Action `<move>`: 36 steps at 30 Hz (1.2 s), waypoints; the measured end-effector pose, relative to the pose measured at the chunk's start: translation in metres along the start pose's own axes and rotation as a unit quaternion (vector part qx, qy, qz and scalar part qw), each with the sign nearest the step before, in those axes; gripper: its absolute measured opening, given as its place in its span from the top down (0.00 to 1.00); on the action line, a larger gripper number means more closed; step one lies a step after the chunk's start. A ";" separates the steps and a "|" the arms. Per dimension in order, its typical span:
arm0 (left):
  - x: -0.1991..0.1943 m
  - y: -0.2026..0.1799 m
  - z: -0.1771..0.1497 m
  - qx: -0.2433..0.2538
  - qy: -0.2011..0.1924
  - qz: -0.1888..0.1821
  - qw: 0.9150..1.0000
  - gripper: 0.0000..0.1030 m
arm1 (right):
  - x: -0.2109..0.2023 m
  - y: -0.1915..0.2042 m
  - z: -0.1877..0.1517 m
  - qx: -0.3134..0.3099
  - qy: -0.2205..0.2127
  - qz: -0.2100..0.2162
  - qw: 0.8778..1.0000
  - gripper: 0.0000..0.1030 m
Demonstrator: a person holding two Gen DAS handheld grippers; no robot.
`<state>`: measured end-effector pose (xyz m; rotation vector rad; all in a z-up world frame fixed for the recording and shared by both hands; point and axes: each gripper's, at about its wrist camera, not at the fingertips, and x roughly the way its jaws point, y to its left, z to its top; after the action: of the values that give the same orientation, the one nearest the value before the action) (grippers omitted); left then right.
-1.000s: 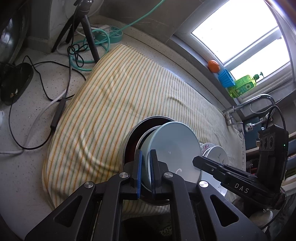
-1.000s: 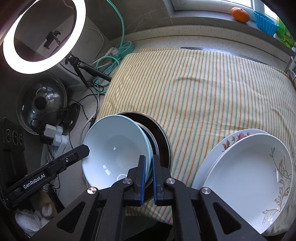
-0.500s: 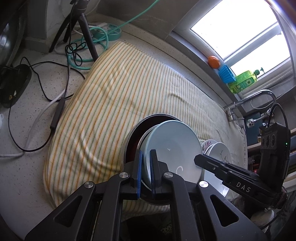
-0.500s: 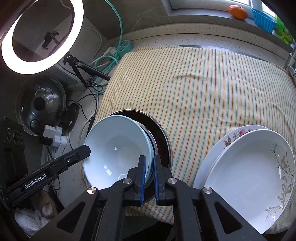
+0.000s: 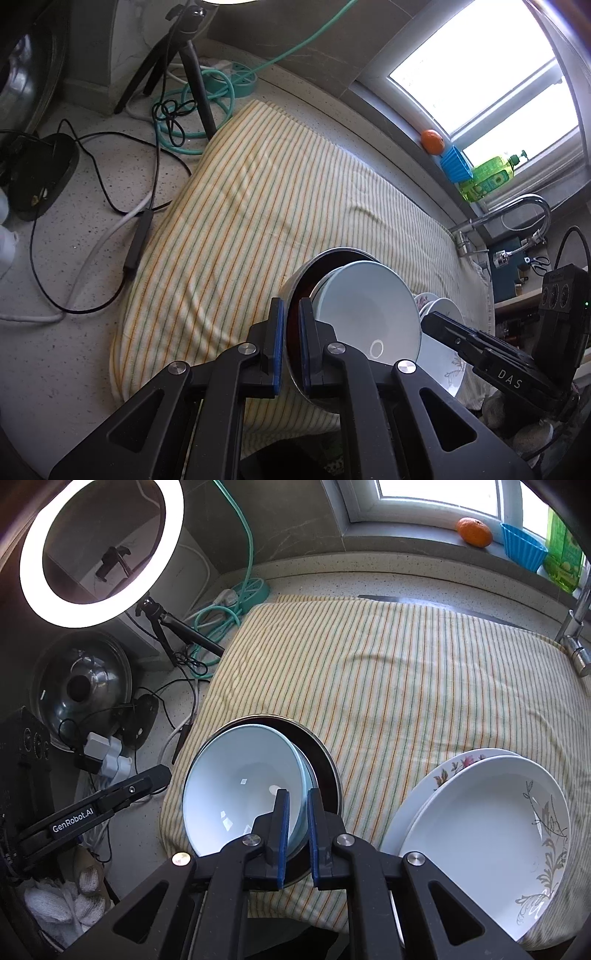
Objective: Organize plates and bowls
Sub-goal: 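Lower the pale blue bowl into the nested steel bowls, then lift the nested bowl stack off the cloth with both grippers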
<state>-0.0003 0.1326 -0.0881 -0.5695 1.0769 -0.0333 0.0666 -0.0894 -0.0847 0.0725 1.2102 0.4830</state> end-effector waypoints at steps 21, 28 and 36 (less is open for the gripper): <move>-0.031 0.008 -0.005 -0.004 -0.039 -0.011 0.999 0.93 | -0.028 -0.017 -0.018 0.043 -0.085 -0.016 0.995 0.81; -0.027 0.019 -0.005 -0.024 -0.032 -0.014 0.999 0.93 | -0.037 -0.032 -0.026 0.063 -0.102 -0.014 0.993 0.81; -0.009 0.016 -0.007 -0.016 -0.006 -0.024 1.000 0.93 | -0.025 -0.040 -0.028 0.080 -0.073 -0.001 0.994 0.81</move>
<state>-0.0143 0.1459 -0.0906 -0.6239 1.0546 -0.0536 0.0471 -0.1413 -0.0852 0.2391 1.1036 0.3718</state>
